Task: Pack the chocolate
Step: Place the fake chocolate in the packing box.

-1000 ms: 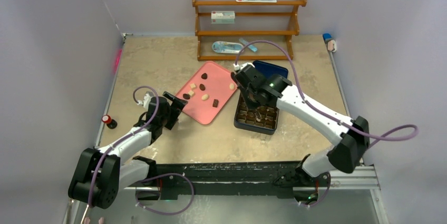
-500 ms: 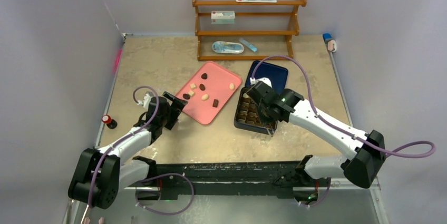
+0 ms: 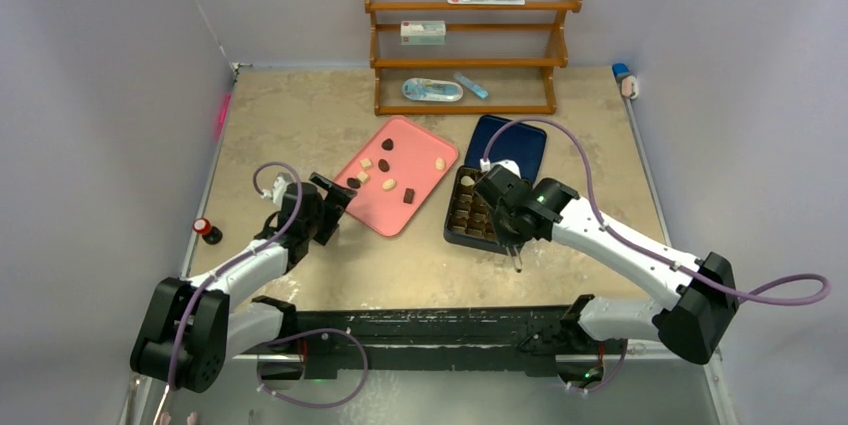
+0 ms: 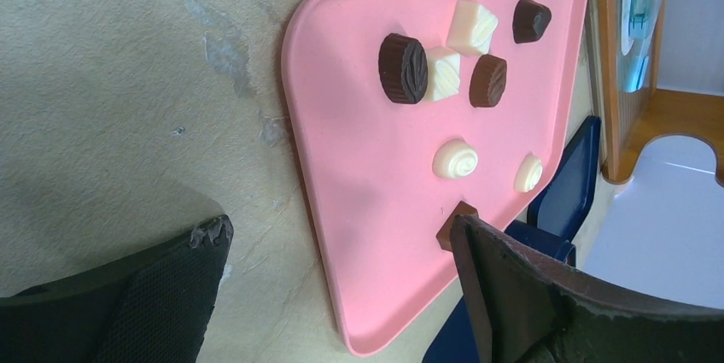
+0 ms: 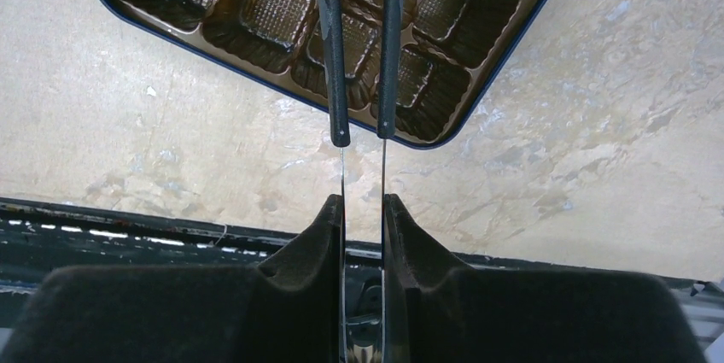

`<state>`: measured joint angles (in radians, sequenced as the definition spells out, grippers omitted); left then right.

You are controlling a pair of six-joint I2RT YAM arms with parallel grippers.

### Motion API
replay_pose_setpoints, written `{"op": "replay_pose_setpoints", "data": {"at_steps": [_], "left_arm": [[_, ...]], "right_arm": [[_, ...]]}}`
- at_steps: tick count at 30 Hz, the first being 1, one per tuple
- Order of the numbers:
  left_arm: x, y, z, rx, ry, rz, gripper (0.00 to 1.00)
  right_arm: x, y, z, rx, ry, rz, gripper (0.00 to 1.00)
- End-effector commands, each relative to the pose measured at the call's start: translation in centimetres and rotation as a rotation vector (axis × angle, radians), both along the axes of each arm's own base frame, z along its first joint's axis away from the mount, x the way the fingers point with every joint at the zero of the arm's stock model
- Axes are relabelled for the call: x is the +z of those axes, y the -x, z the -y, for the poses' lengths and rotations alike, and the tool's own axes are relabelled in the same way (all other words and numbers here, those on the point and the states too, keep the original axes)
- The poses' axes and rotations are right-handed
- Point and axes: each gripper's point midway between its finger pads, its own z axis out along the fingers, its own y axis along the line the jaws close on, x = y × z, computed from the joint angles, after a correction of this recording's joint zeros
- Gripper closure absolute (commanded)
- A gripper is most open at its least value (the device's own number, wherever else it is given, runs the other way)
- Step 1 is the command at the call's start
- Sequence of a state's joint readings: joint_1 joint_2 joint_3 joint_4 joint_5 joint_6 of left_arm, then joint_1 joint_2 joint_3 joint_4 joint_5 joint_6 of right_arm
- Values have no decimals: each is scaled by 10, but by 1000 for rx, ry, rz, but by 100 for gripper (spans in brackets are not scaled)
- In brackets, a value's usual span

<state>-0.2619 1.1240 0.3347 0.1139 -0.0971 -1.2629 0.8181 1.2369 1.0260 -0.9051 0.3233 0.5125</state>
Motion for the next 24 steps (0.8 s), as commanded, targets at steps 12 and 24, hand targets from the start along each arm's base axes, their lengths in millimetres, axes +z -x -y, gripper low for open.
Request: {"op": "replay_pose_setpoints", "data": {"at_steps": [12, 24], "left_arm": [[3, -4, 0, -1, 6, 11, 1], [1, -3, 0, -2, 6, 9, 1]], "right_arm": [[-3, 8, -6, -8, -51, -8, 100], [-9, 7, -7, -7, -35, -16, 93]]}}
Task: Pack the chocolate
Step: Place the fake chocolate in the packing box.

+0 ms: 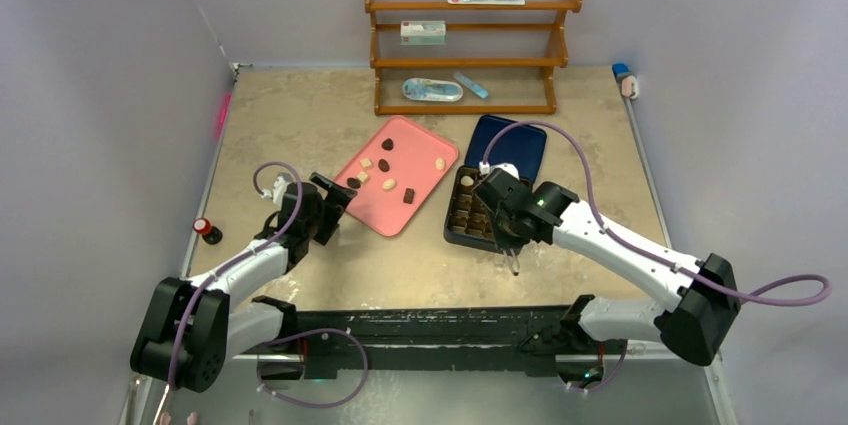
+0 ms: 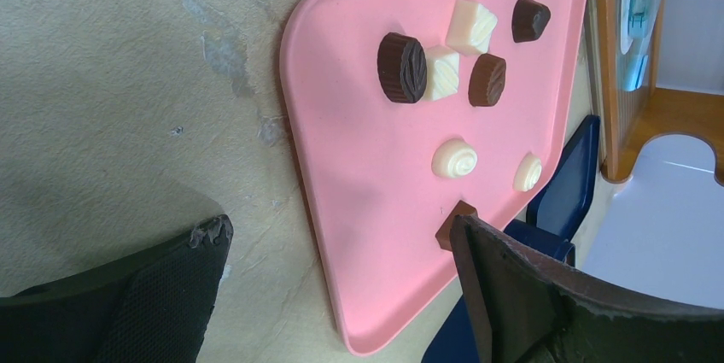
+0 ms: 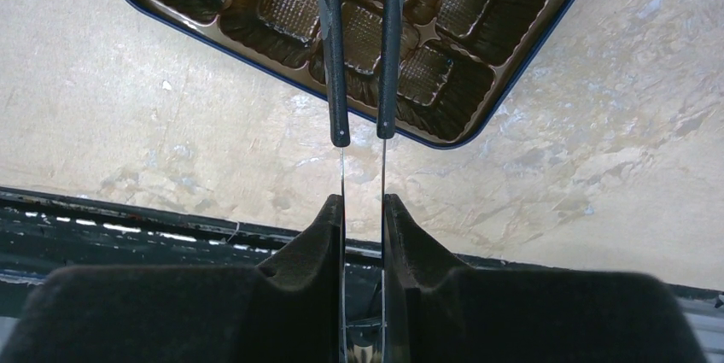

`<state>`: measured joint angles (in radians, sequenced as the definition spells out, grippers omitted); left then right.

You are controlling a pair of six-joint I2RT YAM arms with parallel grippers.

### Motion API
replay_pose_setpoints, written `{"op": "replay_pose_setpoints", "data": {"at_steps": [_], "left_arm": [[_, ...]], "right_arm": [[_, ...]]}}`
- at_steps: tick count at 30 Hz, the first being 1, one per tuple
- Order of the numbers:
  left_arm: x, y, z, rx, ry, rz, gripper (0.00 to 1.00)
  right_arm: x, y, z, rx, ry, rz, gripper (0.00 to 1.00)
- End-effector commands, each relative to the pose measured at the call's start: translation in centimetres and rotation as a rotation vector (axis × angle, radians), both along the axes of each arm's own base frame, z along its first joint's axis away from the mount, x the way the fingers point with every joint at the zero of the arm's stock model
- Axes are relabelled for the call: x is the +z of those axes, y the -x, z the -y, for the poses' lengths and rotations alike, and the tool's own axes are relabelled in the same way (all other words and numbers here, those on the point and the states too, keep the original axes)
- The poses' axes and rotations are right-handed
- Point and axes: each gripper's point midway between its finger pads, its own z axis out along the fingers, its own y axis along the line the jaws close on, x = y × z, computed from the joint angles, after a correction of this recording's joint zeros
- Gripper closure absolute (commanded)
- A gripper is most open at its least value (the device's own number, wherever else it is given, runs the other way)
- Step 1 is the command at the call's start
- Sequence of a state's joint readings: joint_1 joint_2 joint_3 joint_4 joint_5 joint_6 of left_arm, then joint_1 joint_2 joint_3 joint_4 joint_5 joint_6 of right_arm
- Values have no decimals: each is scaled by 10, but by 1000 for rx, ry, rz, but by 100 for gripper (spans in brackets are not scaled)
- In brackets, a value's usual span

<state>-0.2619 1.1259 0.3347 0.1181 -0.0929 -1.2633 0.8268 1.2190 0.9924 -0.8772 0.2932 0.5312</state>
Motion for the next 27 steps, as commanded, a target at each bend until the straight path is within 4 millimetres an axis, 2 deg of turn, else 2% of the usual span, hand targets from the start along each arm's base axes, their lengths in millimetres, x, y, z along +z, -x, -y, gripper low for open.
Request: {"op": "replay_pose_setpoints", "data": {"at_steps": [1, 5, 11, 20, 27], "left_arm": [[1, -2, -1, 1, 3, 7, 1], [0, -2, -1, 2, 2, 6, 1], [0, -2, -2, 3, 3, 8, 1], [0, -1, -2, 4, 2, 6, 1], [0, -2, -1, 4, 5, 7, 1]], "right_arm": [[-4, 1, -2, -8, 1, -4, 91], [-4, -1, -2, -17, 4, -2, 80], [-6, -1, -1, -22, 11, -5, 72], [-8, -2, -3, -20, 11, -7, 69], [0, -3, -5, -5, -8, 12, 70]]}}
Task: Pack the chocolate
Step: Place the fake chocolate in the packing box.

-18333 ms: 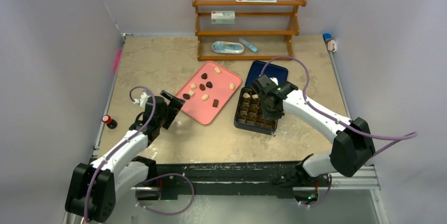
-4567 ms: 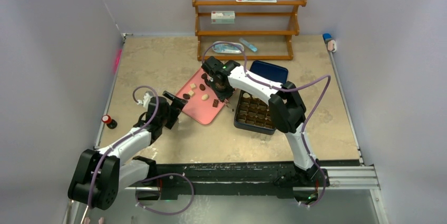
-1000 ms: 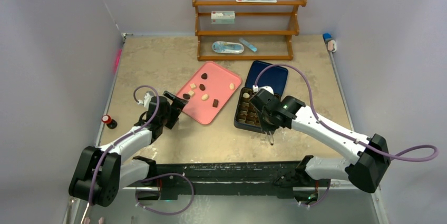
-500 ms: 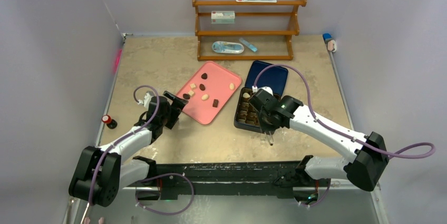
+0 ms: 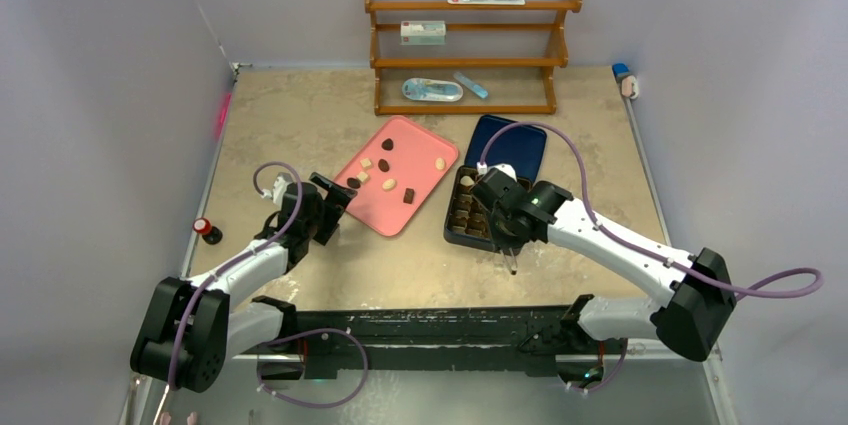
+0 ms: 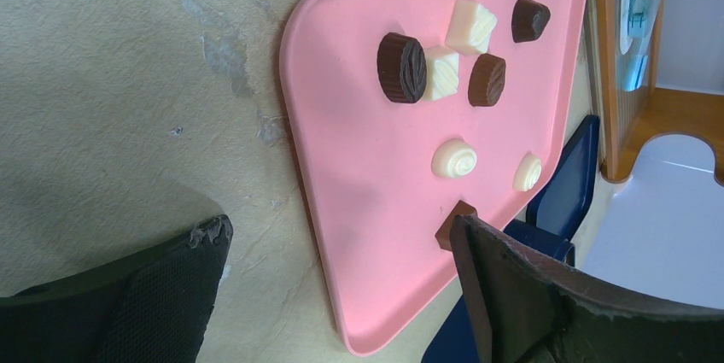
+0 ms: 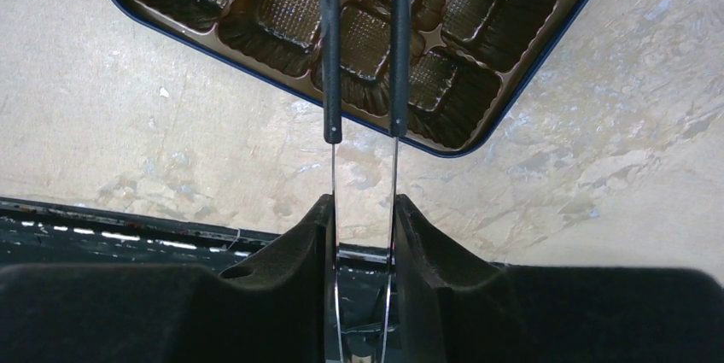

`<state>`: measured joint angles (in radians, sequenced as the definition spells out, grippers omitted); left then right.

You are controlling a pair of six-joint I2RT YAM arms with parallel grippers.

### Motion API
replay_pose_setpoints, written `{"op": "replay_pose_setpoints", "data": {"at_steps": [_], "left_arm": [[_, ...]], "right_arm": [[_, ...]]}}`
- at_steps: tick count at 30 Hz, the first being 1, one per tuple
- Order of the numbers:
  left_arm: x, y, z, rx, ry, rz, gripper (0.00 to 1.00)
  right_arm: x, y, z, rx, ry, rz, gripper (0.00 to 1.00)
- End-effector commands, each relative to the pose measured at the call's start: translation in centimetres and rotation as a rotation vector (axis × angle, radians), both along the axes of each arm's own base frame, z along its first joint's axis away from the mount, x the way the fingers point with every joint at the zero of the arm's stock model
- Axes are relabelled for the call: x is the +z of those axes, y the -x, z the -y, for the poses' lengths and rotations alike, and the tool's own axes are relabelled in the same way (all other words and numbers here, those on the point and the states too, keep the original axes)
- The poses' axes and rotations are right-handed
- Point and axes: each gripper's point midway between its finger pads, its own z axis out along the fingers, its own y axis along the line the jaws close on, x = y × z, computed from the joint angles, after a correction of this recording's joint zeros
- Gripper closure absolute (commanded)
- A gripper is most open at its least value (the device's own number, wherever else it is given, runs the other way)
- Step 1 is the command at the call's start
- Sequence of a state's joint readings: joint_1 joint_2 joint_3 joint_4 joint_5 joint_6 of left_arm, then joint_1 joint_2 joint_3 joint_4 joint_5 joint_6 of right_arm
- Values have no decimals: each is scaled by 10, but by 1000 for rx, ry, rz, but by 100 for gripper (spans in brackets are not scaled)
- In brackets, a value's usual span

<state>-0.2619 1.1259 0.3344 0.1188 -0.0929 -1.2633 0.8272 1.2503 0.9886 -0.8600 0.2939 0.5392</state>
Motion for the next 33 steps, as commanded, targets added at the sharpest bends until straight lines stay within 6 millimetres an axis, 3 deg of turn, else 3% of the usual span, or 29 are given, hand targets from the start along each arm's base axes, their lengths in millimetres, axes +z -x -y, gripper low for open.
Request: {"op": "replay_pose_setpoints", "data": {"at_steps": [1, 6, 16, 24, 33], "left_arm": [[1, -2, -1, 4, 6, 8, 1], [4, -4, 0, 1, 6, 13, 1], [11, -8, 0, 4, 7, 24, 1], [17, -8, 0, 4, 5, 33, 1], [17, -5, -3, 11, 2, 35, 1]], "right_arm": [[9, -1, -2, 9, -25, 28, 70], [19, -4, -5, 27, -37, 47, 76], [36, -11, -28, 93, -70, 67, 77], [39, -30, -72, 186, -81, 69, 77], [36, -68, -129, 269, -99, 70, 74]]}}
